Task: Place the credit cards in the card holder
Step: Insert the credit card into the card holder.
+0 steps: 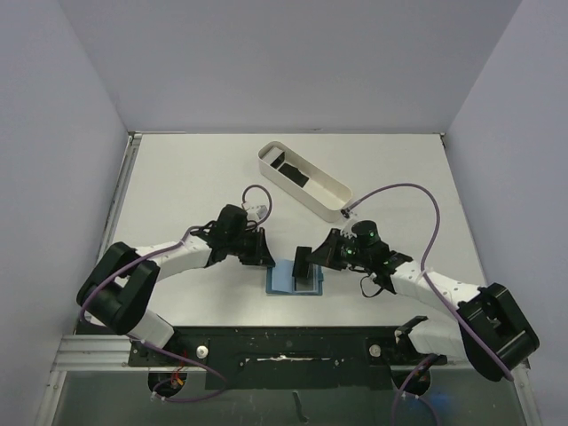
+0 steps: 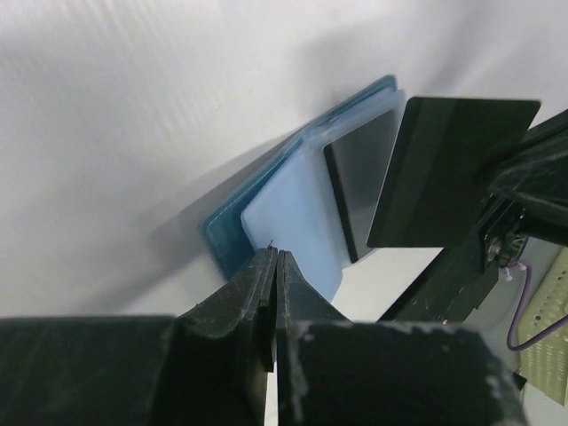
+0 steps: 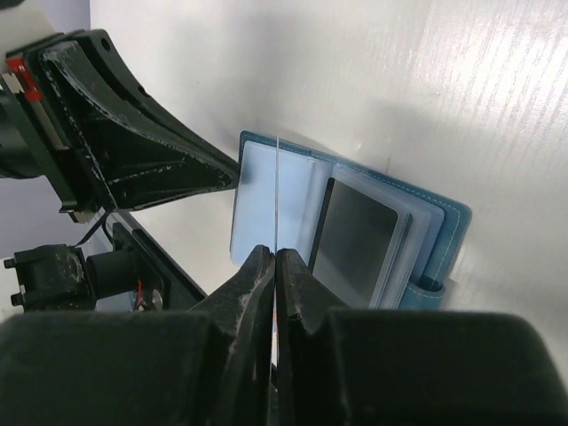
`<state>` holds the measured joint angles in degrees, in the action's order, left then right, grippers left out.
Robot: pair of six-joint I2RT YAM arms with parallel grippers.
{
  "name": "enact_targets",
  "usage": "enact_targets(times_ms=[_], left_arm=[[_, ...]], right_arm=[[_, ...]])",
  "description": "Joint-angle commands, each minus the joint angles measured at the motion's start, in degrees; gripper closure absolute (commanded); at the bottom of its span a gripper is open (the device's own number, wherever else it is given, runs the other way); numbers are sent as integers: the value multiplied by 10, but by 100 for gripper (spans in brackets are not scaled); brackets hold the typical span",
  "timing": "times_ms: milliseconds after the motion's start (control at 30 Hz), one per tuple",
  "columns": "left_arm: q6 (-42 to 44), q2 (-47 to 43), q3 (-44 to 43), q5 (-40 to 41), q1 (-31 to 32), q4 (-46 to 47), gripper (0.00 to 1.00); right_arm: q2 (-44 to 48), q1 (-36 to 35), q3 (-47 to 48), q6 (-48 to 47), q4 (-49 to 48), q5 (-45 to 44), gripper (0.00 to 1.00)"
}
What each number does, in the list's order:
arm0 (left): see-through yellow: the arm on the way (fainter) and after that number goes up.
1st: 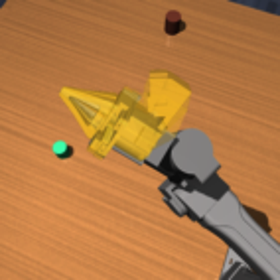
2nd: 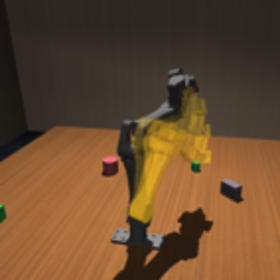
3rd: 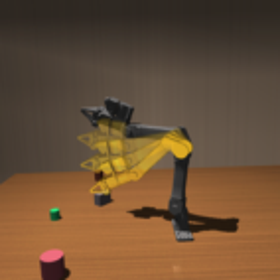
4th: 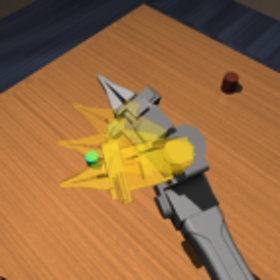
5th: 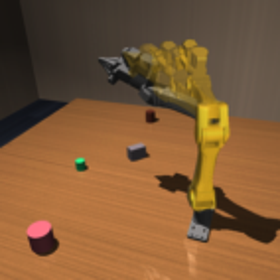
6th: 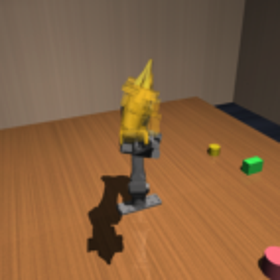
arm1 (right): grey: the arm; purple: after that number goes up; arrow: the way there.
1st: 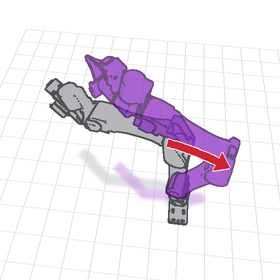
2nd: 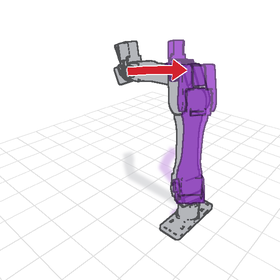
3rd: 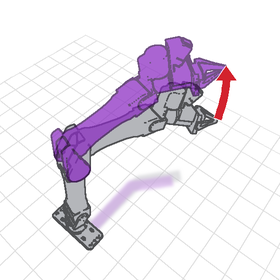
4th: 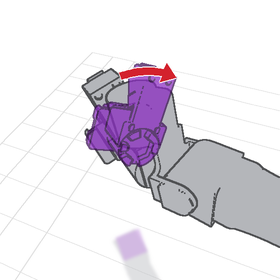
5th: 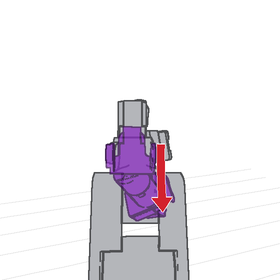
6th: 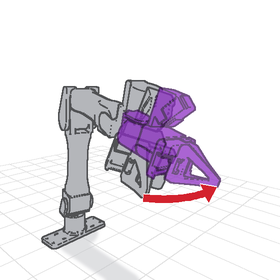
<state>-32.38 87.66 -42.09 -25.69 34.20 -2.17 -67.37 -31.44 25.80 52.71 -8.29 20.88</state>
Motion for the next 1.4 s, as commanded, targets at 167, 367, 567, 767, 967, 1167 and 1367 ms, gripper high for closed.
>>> enact_targets(times_ms=[167, 367, 567, 767, 967, 1167, 1367], left_arm=[[-7, 6, 32, -9, 2, 63, 100], [-12, 7, 42, 9, 4, 56, 100], [-9, 7, 42, 47, 9, 33, 100], [2, 4, 42, 85, 13, 0, 100], [1, -2, 42, 122, 17, -6, 100], [-10, 4, 54, 116, 24, 9, 100], [-21, 3, 63, 117, 30, 22, 100]], right_arm=[[-86, -6, 7, 7, -98, 50, 100], [-123, -5, -12, 13, -129, 52, 100], [-153, -4, -18, 19, -142, 63, 100], [-153, -2, -34, 14, -149, 67, 100], [-134, 1, -52, 4, -151, 59, 100], [-158, -1, -45, -5, -154, 75, 100], [-189, -7, -31, -4, -161, 87, 100]])
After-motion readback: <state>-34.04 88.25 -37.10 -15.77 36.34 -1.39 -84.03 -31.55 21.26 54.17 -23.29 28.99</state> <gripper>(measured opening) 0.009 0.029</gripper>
